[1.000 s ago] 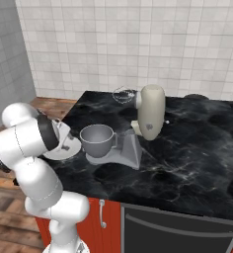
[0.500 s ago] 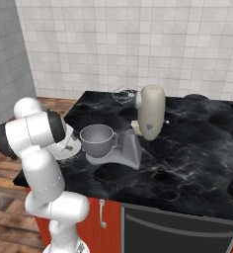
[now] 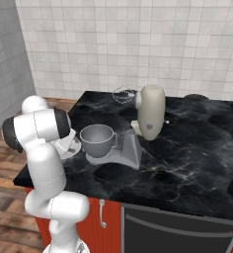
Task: Add butter and sugar cubes to the stand mixer bowl and then turn on the stand mixer to begin making frosting.
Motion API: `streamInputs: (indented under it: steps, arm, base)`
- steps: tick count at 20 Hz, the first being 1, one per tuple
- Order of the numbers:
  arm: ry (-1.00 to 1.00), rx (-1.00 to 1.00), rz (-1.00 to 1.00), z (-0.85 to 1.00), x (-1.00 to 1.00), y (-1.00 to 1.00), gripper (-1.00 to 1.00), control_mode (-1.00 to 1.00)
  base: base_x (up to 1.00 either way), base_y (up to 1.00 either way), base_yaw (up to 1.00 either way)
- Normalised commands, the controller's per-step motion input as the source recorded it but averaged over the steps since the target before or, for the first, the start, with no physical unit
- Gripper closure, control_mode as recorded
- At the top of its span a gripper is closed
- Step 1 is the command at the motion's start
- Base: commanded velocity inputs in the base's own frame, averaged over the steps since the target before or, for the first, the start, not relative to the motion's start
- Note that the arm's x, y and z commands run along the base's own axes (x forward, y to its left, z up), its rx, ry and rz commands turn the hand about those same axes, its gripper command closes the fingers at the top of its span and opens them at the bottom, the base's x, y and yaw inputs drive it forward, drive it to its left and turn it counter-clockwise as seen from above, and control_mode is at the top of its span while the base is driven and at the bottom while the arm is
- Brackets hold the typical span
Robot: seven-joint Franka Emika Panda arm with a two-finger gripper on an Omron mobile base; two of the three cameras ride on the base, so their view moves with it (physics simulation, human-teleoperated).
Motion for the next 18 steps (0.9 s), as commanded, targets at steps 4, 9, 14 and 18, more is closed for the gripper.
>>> streamInputs:
  steps: [4,9,14,18]
  arm:
    - [0.0,0.0,0.0,-0.21,0.12,-0.13,-1.0,-1.0]
    - [0.0,0.0,0.0,-0.16,0.17,-0.09,-1.0,-1.0]
    - [0.0,0.0,0.0,-0.1,0.21,-0.07,-1.0,-1.0]
    - [0.0,0.0,0.0,-0.08,0.18,-0.03,-1.0,-1.0]
  base:
    - [0.0,0.0,0.0]
    - [0.0,0.0,0.0]
    - [0.0,0.0,0.0]
    - [0.0,0.0,0.0]
